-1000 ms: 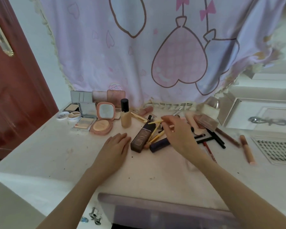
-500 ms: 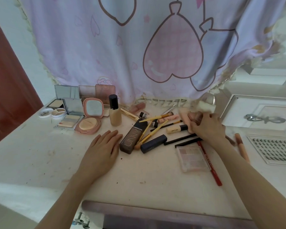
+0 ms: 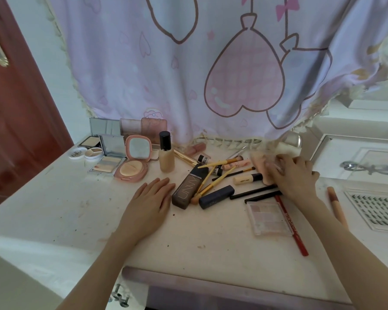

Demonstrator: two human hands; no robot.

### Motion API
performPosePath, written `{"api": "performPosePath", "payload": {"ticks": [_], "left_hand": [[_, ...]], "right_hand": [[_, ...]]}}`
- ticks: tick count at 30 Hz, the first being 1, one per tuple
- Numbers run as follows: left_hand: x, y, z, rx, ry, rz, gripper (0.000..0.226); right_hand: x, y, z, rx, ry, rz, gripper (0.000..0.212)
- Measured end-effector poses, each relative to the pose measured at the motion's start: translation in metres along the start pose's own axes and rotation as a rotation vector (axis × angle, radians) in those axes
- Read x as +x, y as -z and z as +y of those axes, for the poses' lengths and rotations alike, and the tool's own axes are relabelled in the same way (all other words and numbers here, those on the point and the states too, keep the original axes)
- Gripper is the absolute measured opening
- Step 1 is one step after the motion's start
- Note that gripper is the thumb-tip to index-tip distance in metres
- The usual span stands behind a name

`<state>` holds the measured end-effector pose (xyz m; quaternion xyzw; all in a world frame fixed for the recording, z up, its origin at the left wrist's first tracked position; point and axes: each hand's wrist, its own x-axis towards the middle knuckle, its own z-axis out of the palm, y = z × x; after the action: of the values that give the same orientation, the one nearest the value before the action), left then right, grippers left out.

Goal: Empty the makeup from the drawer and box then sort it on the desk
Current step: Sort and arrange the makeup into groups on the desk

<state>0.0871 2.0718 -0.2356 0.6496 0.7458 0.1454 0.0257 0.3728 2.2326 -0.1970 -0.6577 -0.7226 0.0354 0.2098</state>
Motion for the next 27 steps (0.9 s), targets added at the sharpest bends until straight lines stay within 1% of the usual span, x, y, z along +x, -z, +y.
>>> {"api": "performPosePath", "payload": {"ticks": [1, 3, 4, 6, 8, 10, 12, 14, 15, 17, 19, 21, 23, 24, 25, 27], "left_hand": [[-0.001, 0.0, 0.0, -0.006, -0.002, 0.001, 0.055], [-0.001, 0.001, 0.0, -0.018, -0.002, -0.005, 0.046], [-0.001, 0.0, -0.001, -0.031, -0.002, 0.001, 0.043], [-0.002, 0.002, -0.002, -0.076, -0.01, 0.028, 0.04], [-0.003, 0.004, -0.001, -0.198, 0.003, 0.091, 0.037], [-0.007, 0.01, 0.003, -0.422, 0.088, 0.143, 0.038], [-0.012, 0.018, 0.007, -0.584, 0.144, 0.175, 0.039], [-0.018, 0.026, 0.013, -0.638, 0.119, 0.235, 0.036], [-0.022, 0.033, 0.017, -0.664, 0.083, 0.27, 0.033], [-0.028, 0.048, 0.027, -0.733, -0.001, 0.302, 0.026], [-0.035, 0.061, 0.039, -0.776, -0.063, 0.297, 0.026], [-0.04, 0.067, 0.047, -0.755, -0.079, 0.336, 0.029], [-0.043, 0.068, 0.051, -0.725, -0.061, 0.429, 0.025], [-0.046, 0.068, 0.052, -0.715, -0.059, 0.473, 0.024], [-0.048, 0.068, 0.054, -0.703, -0.067, 0.506, 0.023], [-0.051, 0.066, 0.058, -0.618, -0.11, 0.579, 0.019]], "right_hand": [[-0.002, 0.001, -0.002, 0.057, 0.038, 0.037, 0.047], [-0.01, 0.008, -0.011, 0.242, 0.109, 0.096, 0.043], [-0.016, 0.014, -0.019, 0.364, 0.124, 0.107, 0.04], [-0.031, 0.025, -0.036, 0.599, 0.138, 0.074, 0.029], [-0.047, 0.032, -0.054, 0.801, 0.146, -0.04, 0.019], [-0.062, 0.033, -0.068, 1.035, 0.115, -0.215, 0.013], [-0.074, 0.031, -0.08, 1.288, 0.027, -0.368, 0.014], [-0.085, 0.027, -0.092, 1.487, -0.039, -0.499, 0.016], [-0.089, 0.025, -0.097, 1.547, -0.052, -0.558, 0.018], [-0.097, 0.02, -0.106, 1.588, -0.041, -0.649, 0.021], [-0.105, 0.015, -0.113, 1.587, -0.019, -0.717, 0.022], [-0.112, 0.013, -0.12, 1.667, -0.028, -0.785, 0.029], [-0.117, 0.012, -0.124, 1.759, -0.052, -0.812, 0.033], [-0.118, 0.011, -0.124, 1.768, -0.051, -0.801, 0.033], [-0.119, 0.011, -0.125, 1.724, -0.032, -0.766, 0.032], [-0.123, 0.009, -0.125, 1.522, 0.014, -0.641, 0.03]]}}
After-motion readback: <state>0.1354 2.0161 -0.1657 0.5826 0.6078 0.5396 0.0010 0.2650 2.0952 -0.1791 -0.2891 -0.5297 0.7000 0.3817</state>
